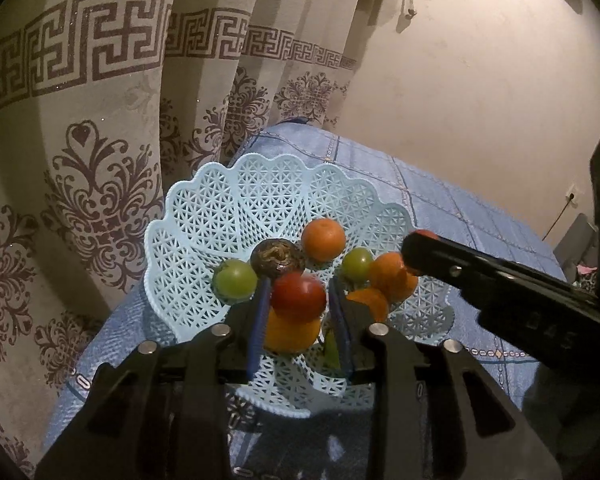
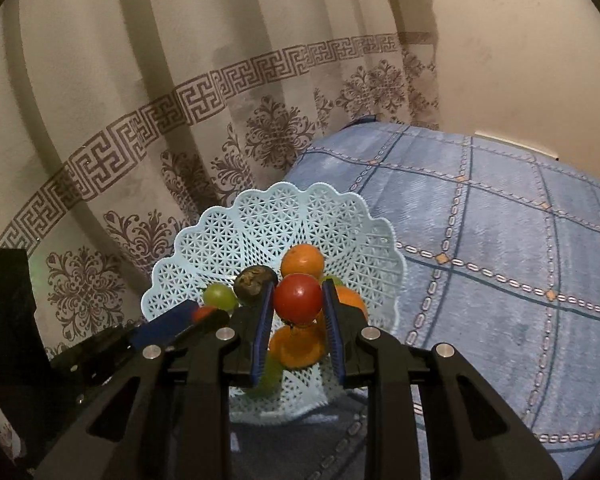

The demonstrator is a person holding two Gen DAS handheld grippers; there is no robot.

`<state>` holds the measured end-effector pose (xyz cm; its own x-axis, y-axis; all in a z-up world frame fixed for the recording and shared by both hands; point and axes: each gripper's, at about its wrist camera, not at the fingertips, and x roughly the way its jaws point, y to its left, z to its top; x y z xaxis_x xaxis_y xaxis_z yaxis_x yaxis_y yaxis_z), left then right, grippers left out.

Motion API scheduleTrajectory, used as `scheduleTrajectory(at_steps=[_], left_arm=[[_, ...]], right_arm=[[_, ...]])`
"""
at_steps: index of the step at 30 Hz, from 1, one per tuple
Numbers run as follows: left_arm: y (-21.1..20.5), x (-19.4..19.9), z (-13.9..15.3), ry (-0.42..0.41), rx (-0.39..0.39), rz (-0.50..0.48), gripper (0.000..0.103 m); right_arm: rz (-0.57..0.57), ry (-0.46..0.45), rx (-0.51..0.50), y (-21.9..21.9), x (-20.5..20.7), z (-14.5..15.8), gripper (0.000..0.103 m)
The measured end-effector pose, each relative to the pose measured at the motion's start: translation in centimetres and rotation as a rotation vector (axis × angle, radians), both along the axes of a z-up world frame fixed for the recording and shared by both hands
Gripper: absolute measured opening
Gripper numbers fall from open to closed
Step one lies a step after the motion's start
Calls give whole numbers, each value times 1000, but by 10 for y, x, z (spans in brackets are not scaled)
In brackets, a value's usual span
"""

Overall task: Organize fruits
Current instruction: 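Lower the red tomato into the basket and open the left gripper, then lower the red tomato into the basket and open the right gripper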

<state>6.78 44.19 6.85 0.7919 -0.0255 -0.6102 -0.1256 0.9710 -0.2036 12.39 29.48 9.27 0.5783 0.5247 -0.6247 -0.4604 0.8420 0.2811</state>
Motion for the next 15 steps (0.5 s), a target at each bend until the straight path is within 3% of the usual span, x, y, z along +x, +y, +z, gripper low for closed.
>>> scheduleTrajectory(at_steps=[2, 15], left_arm=[[1, -1, 1, -11, 2, 12, 54], [4, -4, 1, -20, -2, 26, 60]], right_arm=[[-5, 13, 21, 0, 4, -1, 26], [-59, 13, 45, -24, -2, -4, 27]])
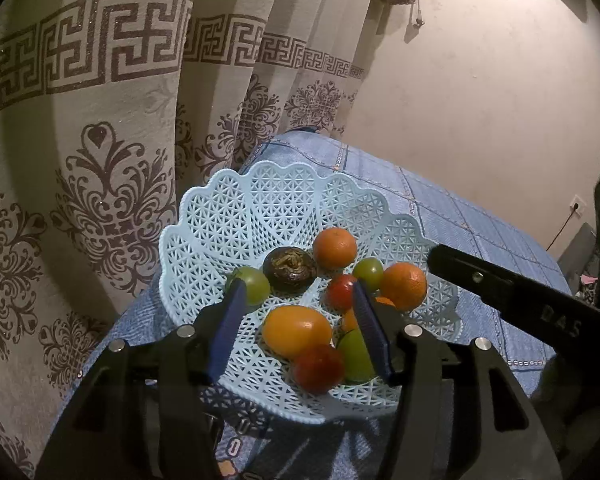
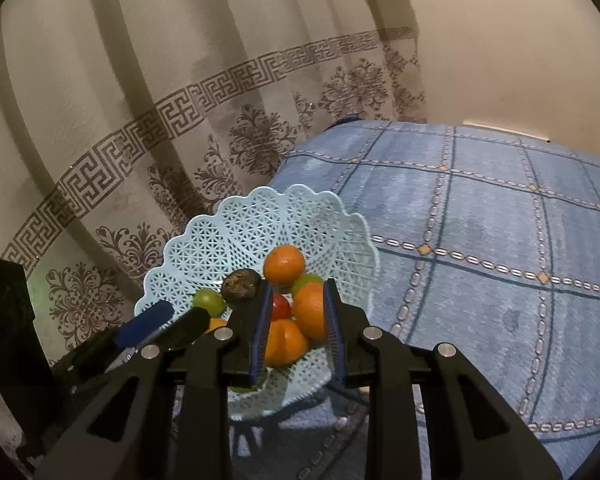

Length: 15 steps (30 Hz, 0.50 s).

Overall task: Organize fruits
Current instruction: 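Lower the red tomato into the basket and open the right gripper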

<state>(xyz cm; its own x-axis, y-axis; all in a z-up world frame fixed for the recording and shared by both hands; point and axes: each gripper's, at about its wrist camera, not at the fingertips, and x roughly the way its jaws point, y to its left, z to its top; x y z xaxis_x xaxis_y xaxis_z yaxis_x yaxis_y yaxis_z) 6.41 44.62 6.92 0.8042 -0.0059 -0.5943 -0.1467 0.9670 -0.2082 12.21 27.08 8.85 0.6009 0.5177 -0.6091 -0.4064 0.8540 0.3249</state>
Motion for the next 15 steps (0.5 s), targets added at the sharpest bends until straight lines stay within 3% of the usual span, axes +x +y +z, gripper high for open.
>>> scheduleTrajectory(at_steps=[2, 4, 9, 15], left_arm=[[-1, -1, 1, -7, 7, 4, 69], [-1, -1, 2, -11, 12, 7, 74], [-2, -6, 8, -17, 31, 21, 83], [-7, -23, 15, -37, 163, 61, 96]], right_arm=[[-20, -8, -2, -7, -5, -1, 46], [-41, -21, -3, -13, -10, -1, 53], [-64, -32, -23, -23, -17, -3, 63], [-74, -63, -45, -28, -29, -3, 71]])
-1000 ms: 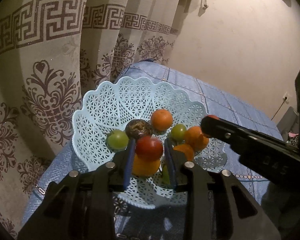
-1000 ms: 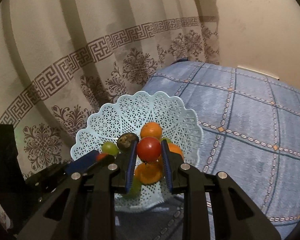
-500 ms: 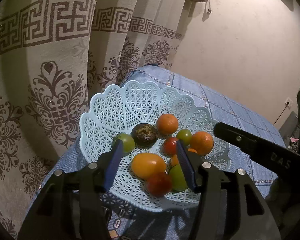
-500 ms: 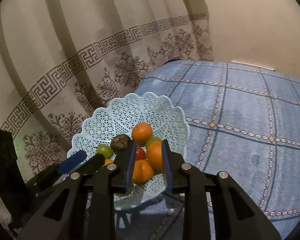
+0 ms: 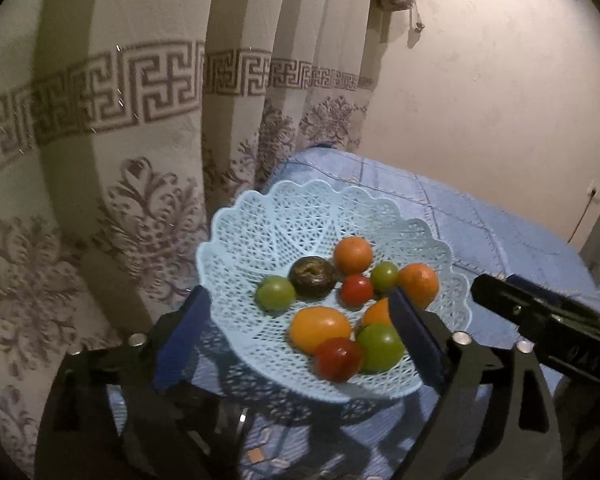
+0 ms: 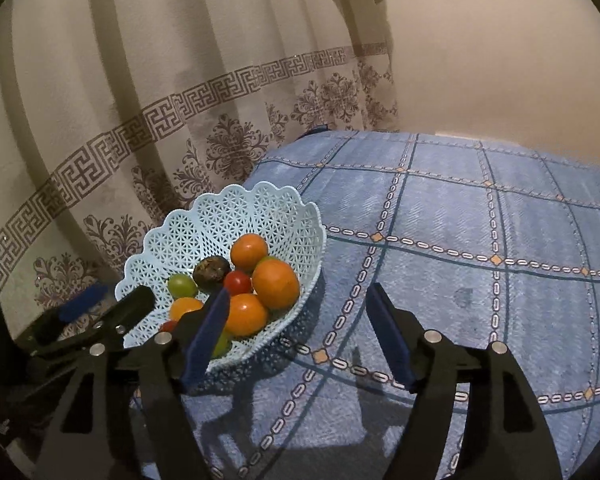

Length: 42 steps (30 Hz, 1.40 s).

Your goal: Organize fruits

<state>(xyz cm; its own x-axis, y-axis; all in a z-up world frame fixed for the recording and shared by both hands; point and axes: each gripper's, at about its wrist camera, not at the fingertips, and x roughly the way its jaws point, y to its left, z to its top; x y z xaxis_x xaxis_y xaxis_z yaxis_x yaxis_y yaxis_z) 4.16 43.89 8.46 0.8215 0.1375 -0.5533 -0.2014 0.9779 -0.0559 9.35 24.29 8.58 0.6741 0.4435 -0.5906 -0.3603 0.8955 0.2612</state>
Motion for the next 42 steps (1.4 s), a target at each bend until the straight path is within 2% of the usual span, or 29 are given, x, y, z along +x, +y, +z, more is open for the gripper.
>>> scheduleTrajectory(at_steps=[4, 10, 21, 23, 27, 29, 42], left_arm=[[1, -10, 3, 3, 30, 9, 98], [3, -24, 0, 20, 68, 39, 98], [-1, -36, -1, 23, 110, 59, 99], [-3, -36, -1, 25, 121, 51, 100], [-4, -36, 0, 27, 123, 49, 100], [-2, -36, 0, 25, 125, 59, 100], [-2, -36, -2, 36, 186, 136, 100]], right_arm=[[9, -20, -21, 2, -9, -3, 81], [20, -44, -45, 4, -18, -8, 87], [38, -38, -73, 5, -23, -13, 89], [38, -46, -77, 6, -24, -13, 93], [29, -82, -91, 7, -28, -10, 93], [24, -94, -95, 7, -29, -9, 98], [56, -101, -185, 20, -33, -14, 98]])
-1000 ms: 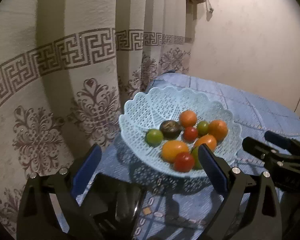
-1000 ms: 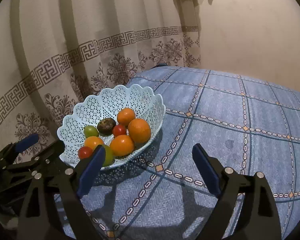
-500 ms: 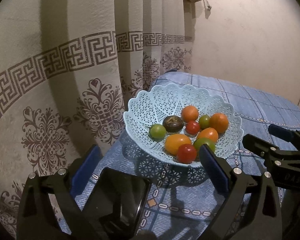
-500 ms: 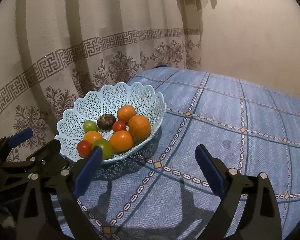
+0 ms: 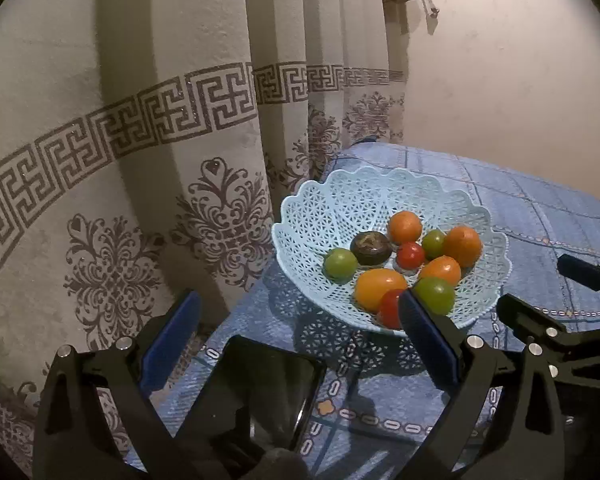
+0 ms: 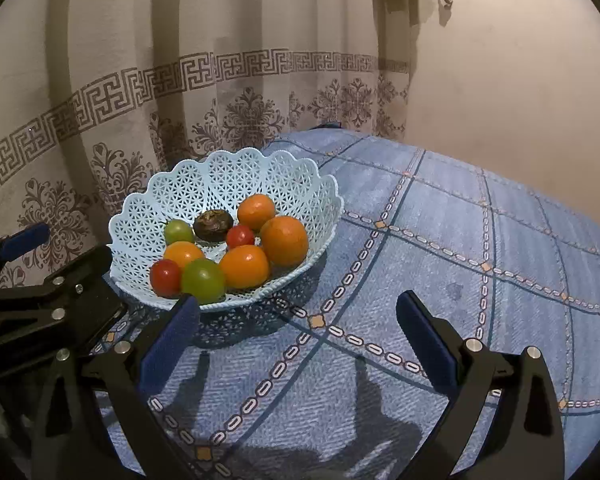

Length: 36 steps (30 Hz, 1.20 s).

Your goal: Organize fruits

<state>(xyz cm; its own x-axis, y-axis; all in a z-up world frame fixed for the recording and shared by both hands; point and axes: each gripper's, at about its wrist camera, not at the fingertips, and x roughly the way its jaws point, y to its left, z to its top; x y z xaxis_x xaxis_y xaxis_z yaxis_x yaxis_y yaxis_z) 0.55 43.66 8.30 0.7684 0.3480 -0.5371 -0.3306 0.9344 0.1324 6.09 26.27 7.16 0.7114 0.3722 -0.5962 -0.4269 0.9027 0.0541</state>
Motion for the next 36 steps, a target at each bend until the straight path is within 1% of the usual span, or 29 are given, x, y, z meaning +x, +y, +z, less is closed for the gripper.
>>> scheduleTrajectory(at_steps=[3, 9, 18, 36], left_arm=[[1, 0, 0, -2, 9, 14, 100], [0, 1, 0, 4, 41, 36, 100], [-4, 1, 0, 6, 71, 25, 100], [-6, 1, 0, 11, 81, 14, 100]], right_arm=[[-7, -10, 14, -2, -2, 3, 98], [-4, 17, 50, -6, 1, 5, 98], [-5, -37, -7, 1, -7, 5, 98], [-3, -53, -19, 4, -11, 7, 98]])
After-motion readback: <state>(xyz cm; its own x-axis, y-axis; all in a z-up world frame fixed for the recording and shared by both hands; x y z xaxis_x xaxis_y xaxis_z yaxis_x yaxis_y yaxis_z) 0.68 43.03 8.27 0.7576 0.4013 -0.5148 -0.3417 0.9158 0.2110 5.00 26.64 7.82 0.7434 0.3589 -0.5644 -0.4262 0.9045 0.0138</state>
